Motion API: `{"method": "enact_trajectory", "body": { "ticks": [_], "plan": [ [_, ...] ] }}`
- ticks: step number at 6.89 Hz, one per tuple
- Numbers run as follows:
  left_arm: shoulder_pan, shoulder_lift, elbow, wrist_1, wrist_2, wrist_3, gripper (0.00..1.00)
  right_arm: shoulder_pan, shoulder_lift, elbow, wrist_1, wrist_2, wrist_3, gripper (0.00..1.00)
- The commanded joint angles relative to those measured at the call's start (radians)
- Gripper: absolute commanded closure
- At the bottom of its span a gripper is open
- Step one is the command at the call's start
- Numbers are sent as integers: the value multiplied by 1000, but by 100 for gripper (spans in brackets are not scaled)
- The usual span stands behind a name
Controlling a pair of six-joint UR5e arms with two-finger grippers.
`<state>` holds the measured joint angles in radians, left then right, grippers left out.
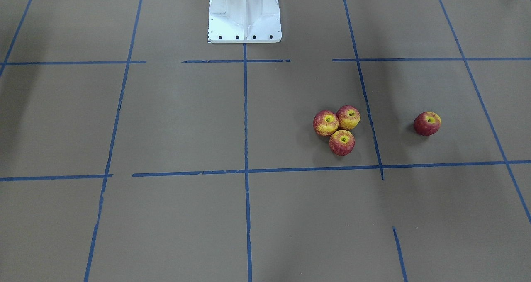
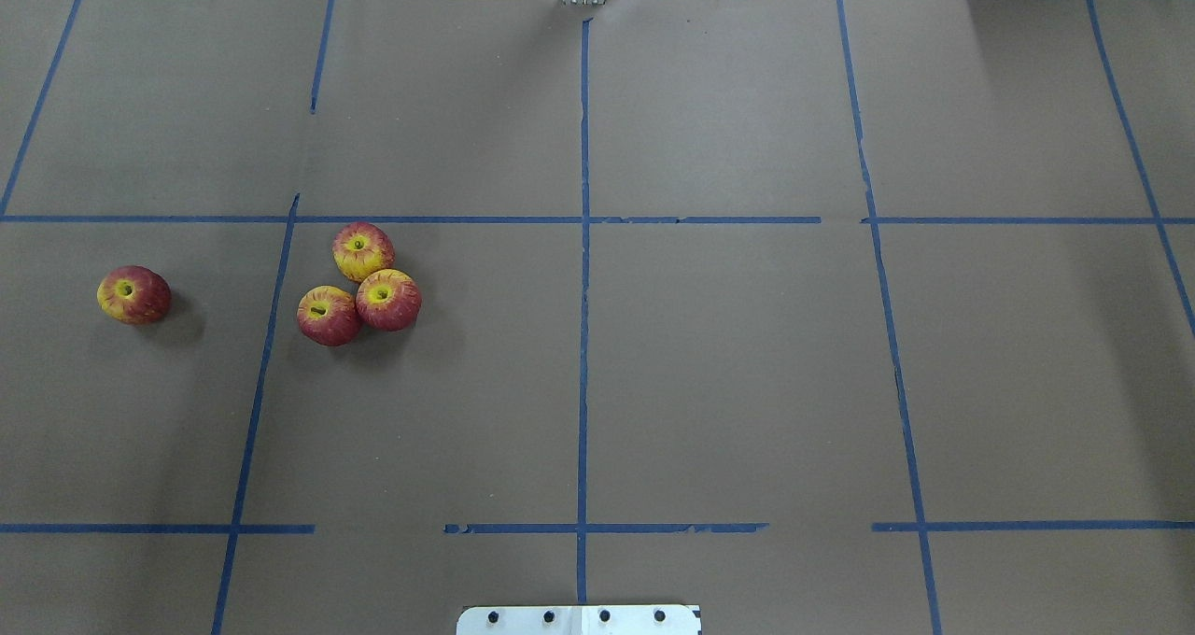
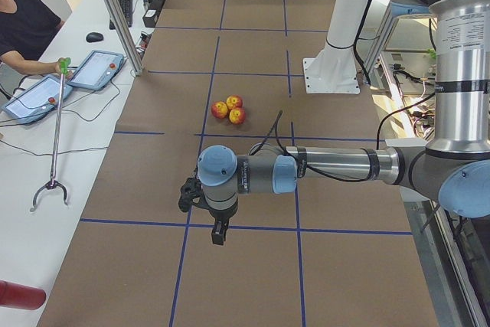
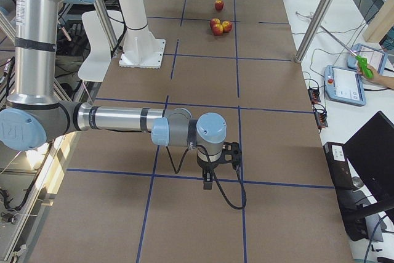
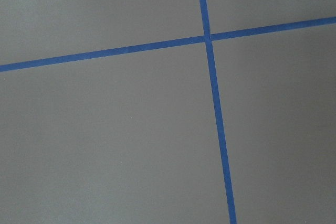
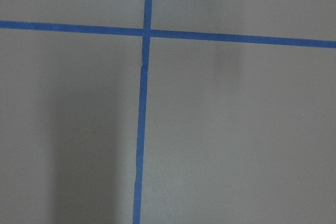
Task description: Stack apples
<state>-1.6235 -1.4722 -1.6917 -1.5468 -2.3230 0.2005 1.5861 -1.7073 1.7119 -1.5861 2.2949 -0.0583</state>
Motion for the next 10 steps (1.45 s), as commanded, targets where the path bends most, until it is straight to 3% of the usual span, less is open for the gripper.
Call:
{"method": "enact_trajectory", "body": {
  "ticks": [1,2,3,5,6,7,9,10],
  "plan": [
    [2,22,-8,-88,5,-6,0,0,0,0,0,0,0,0],
    [8,20,-31,-95,-65,-148,0,0,0,0,2,0,0,0],
    [118,15,-78,-154,-71,-294,0,0,0,0,0,0,0,0],
    [316,12,-114,-406,-68,-699,0,0,0,0,0,0,0,0],
    [417,6,-112,-479,-29,-893,0,0,0,0,0,0,0,0],
    [524,-17,-111,-481,125,-1018,0,0,0,0,0,0,0,0],
    [559,-32,-83,-486,148,-1046,0,0,0,0,0,0,0,0],
    [579,-106,-25,-487,148,-1103,0,0,0,0,0,0,0,0]
  ]
}}
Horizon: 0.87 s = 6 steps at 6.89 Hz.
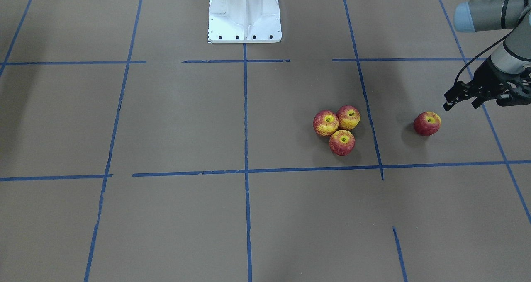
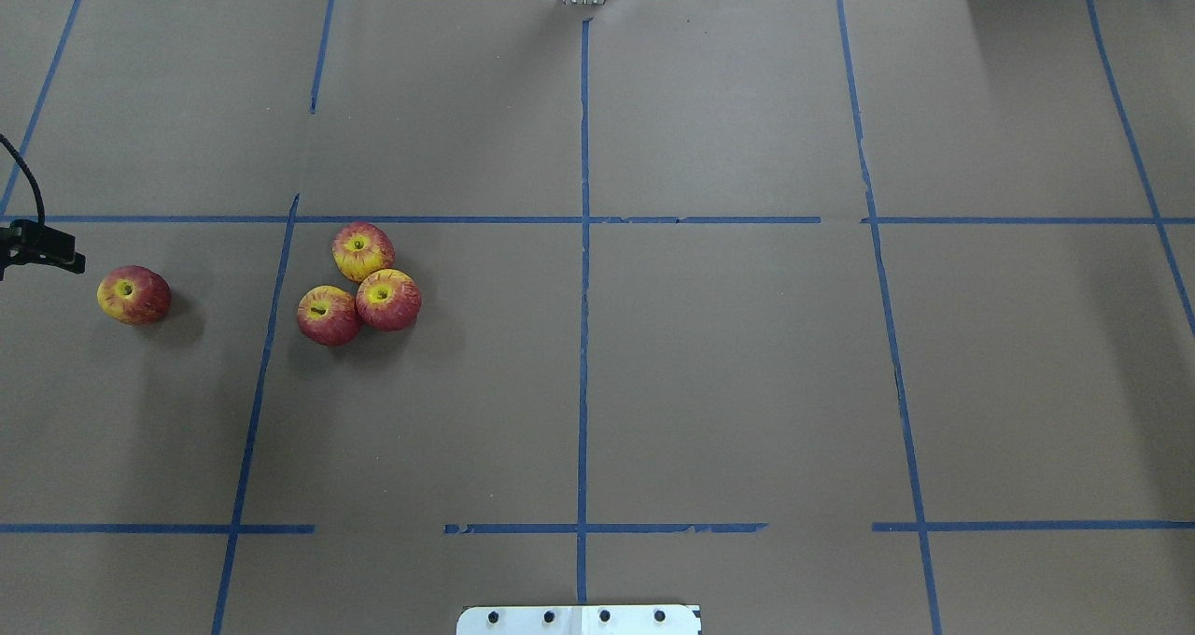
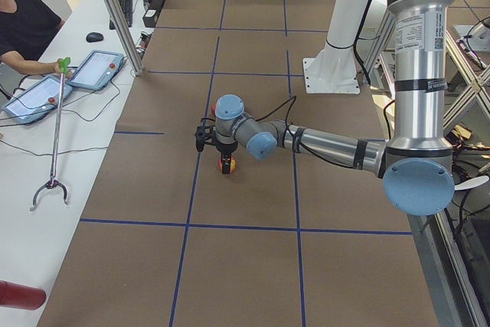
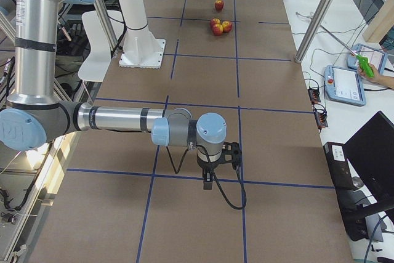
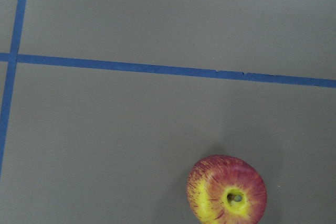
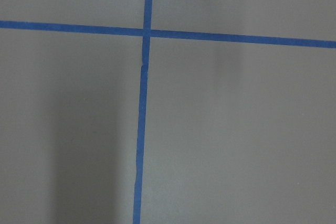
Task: Stack apples
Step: 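Lower the left gripper onto the lone red-yellow apple and close it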
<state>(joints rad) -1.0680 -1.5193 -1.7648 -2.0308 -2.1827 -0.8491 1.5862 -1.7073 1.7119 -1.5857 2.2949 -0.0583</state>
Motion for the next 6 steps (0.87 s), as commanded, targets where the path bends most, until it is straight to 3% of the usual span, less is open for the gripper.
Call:
{"method": "enact_trajectory", "body": {
  "ticks": [1,6],
  "plan": [
    [55,-118,97,1,14,-92,0,0,0,0,0,2,0,0],
    [158,-122,182,0,54,-87,0,0,0,0,0,0,0,0]
  ]
}}
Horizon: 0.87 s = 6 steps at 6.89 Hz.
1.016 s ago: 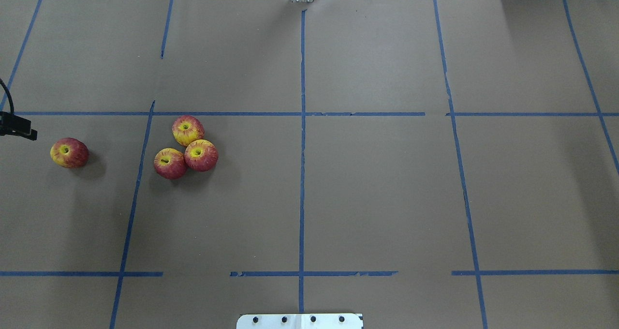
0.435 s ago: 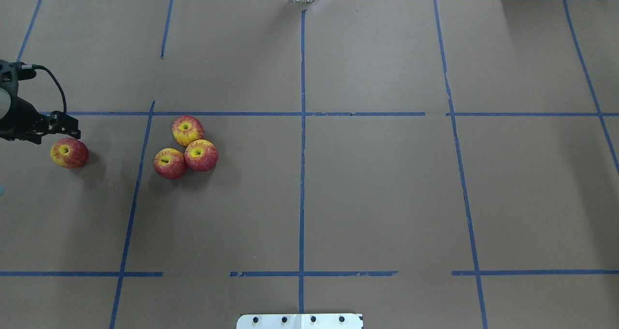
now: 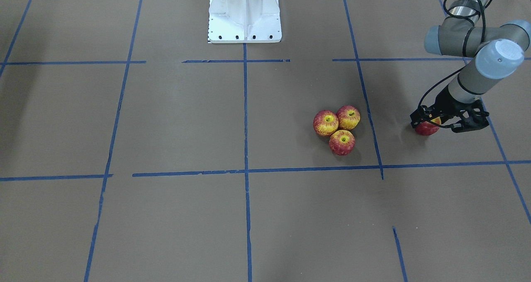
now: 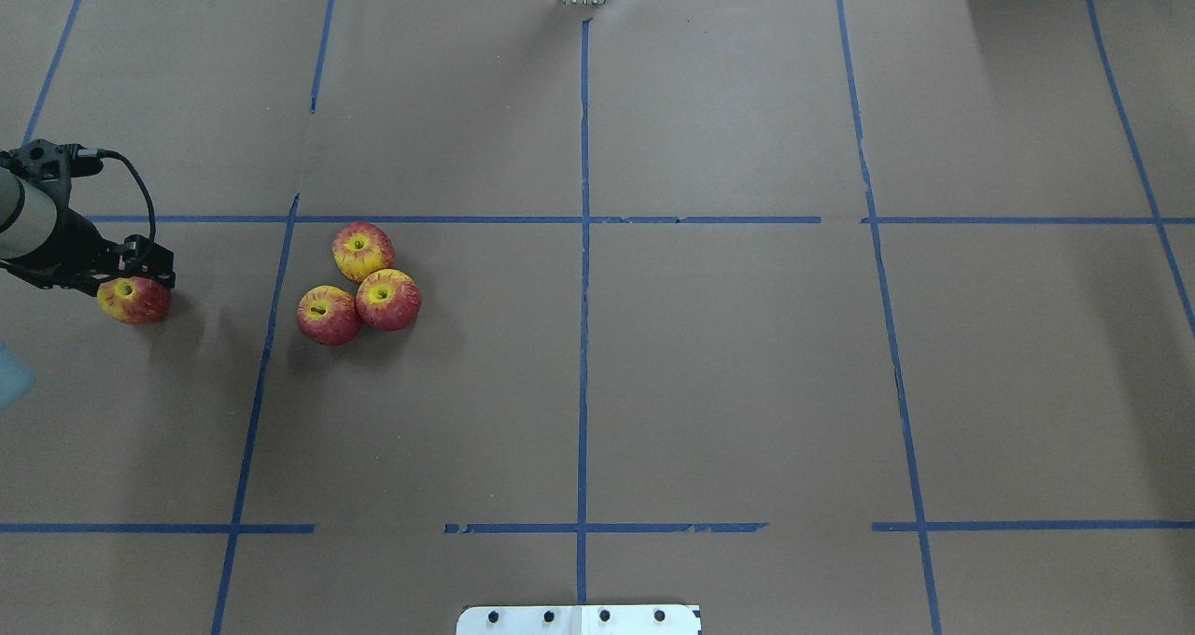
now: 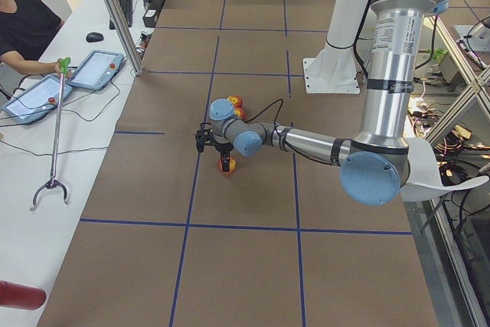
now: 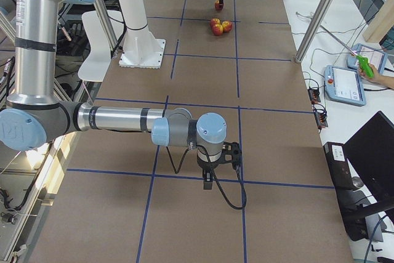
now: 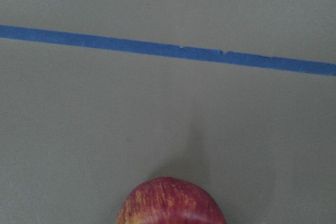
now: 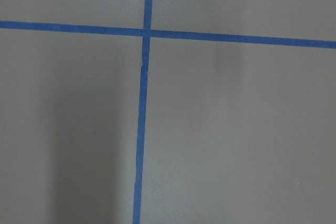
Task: Stack apples
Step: 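Lower the left gripper onto the lone red-yellow apple and close it, then carry the apple with the left gripper over the three-apple cluster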
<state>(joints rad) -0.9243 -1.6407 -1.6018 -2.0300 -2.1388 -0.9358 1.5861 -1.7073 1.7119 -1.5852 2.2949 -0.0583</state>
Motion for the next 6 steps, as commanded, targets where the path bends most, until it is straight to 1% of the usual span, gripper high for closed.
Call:
{"method": "enact_trajectory", "body": {
  "ticks": [1,2,3,4,5,6],
  "plan": [
    [16,-1,19,1,10,-1,26,0,0,0,1,0,0,0],
    [16,-2,11,4,10,5,99,0,0,0,-1,0,0,0],
    [10,-1,-38,17,2,8,100,0,0,0,1,0,0,0],
    [-1,1,-178,115,0,6,100,0,0,0,-1,0,0,0],
    [-5,-34,-290,243,0,-14,100,0,0,0,-1,0,0,0],
    [-1,-98,-287,246,-3,-134,100,0,0,0,-1,0,0,0]
  ]
}}
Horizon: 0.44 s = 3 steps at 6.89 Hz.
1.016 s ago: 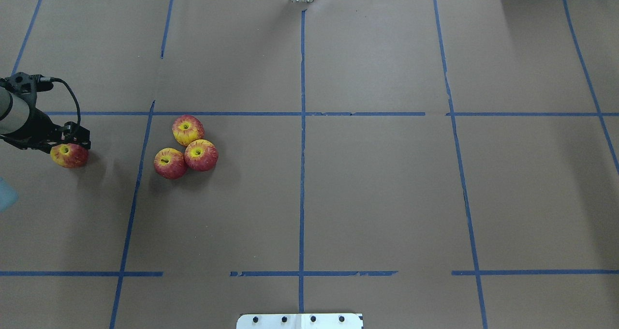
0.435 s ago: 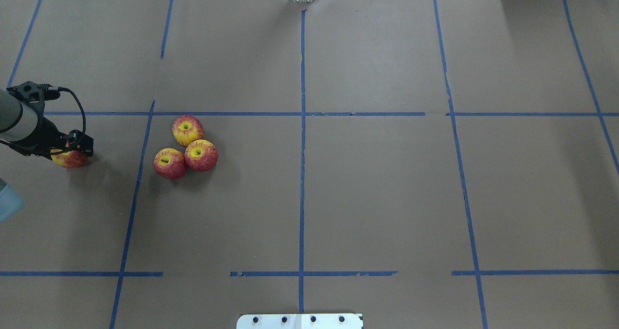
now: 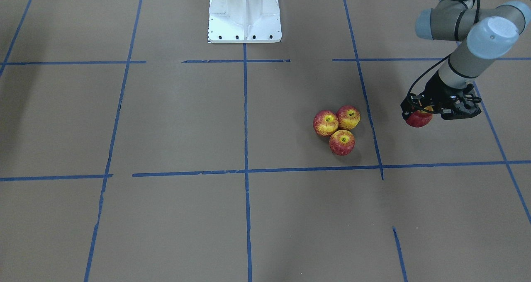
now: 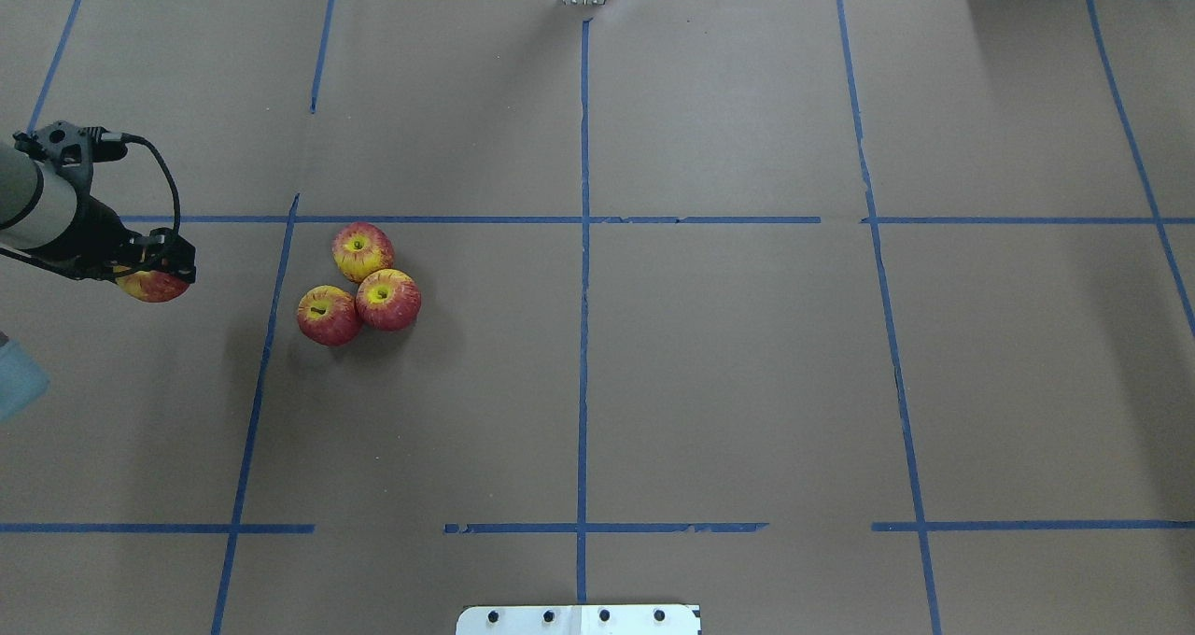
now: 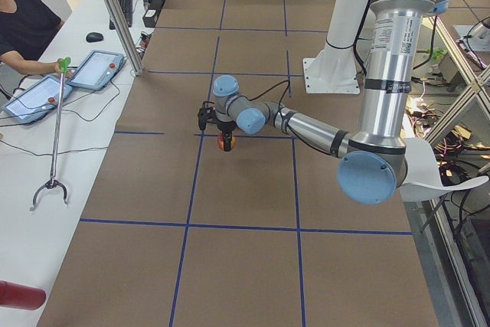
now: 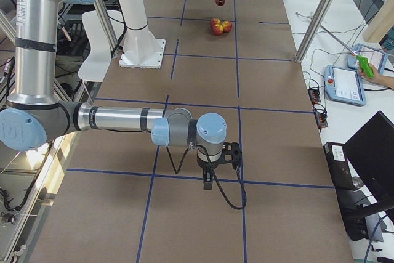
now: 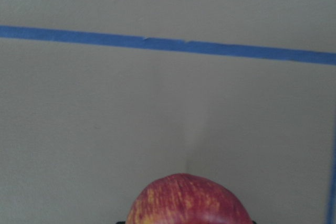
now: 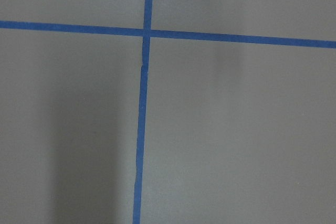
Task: Stack apples
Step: 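Carry the apple with the left gripper over the three-apple cluster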
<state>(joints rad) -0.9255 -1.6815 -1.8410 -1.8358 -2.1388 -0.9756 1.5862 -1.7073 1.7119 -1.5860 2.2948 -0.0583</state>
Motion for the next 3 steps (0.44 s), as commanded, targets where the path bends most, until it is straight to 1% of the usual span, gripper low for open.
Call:
{"method": "enact_trajectory", "body": {
  "ticks": [1,2,3],
  "plan": [
    [8,-148,-37,53,-3,-171,100,0,0,0,0,0,0,0],
    [43,-190,-27,49,-1,-223,100,0,0,0,0,0,0,0],
    [129,-228,12,44,7,-283,100,0,0,0,1,0,0,0]
  ]
}}
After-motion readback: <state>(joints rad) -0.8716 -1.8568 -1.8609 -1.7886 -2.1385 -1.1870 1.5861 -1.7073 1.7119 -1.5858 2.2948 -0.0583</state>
